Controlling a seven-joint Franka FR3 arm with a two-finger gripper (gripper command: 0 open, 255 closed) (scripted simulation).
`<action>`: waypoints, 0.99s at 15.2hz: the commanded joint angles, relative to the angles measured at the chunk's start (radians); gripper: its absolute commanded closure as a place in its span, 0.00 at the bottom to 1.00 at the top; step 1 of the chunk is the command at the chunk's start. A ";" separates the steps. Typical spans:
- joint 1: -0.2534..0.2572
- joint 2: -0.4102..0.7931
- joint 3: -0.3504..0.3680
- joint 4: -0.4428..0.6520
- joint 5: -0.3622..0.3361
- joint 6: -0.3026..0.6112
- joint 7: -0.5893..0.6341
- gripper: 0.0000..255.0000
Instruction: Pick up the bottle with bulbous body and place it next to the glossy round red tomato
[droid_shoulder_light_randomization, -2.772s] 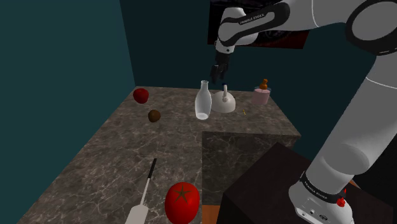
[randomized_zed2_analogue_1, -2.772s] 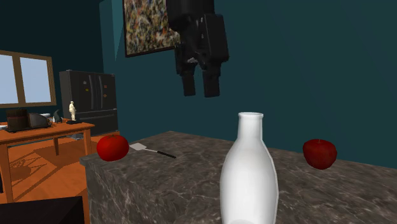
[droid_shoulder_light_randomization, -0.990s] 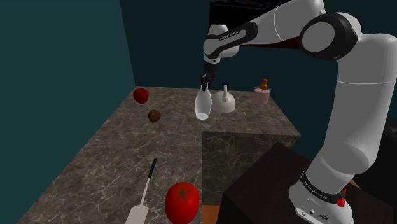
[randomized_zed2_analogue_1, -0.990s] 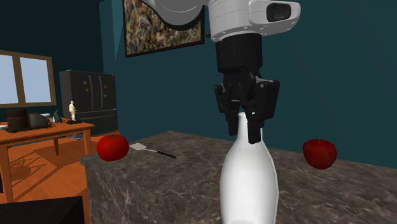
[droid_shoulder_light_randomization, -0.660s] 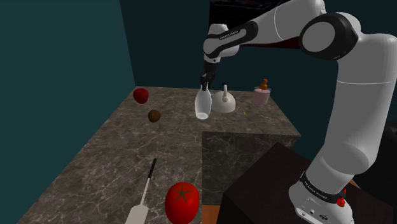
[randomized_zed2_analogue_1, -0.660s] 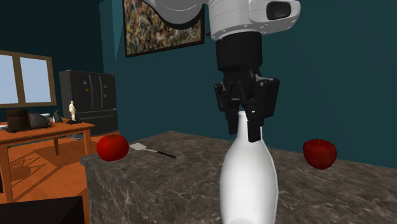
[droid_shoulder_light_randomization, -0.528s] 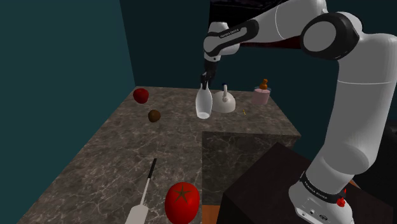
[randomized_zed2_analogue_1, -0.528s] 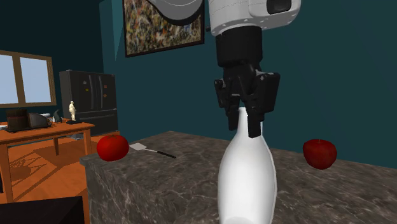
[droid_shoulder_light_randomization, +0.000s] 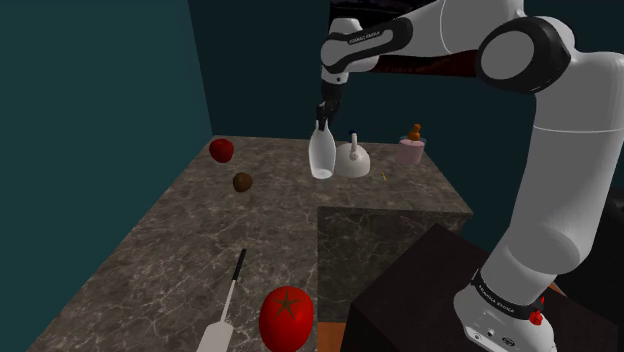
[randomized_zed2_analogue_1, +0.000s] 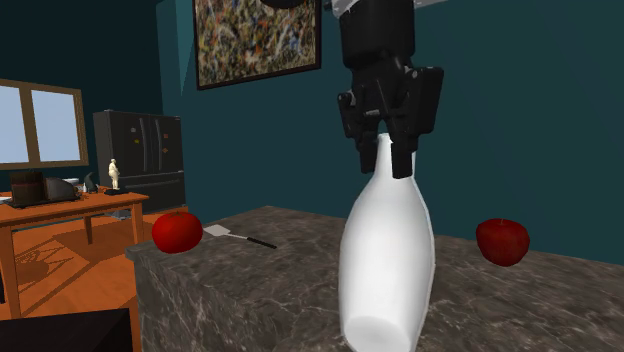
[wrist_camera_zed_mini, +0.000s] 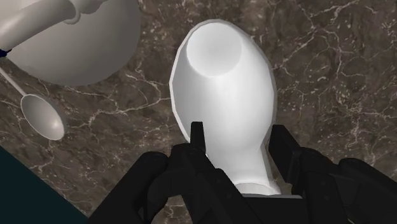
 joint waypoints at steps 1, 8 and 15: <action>0.000 -0.006 0.000 0.022 -0.001 -0.028 0.001 1.00; -0.001 -0.011 -0.001 0.109 -0.003 -0.119 0.005 1.00; -0.002 -0.004 -0.001 0.213 -0.003 -0.216 0.008 1.00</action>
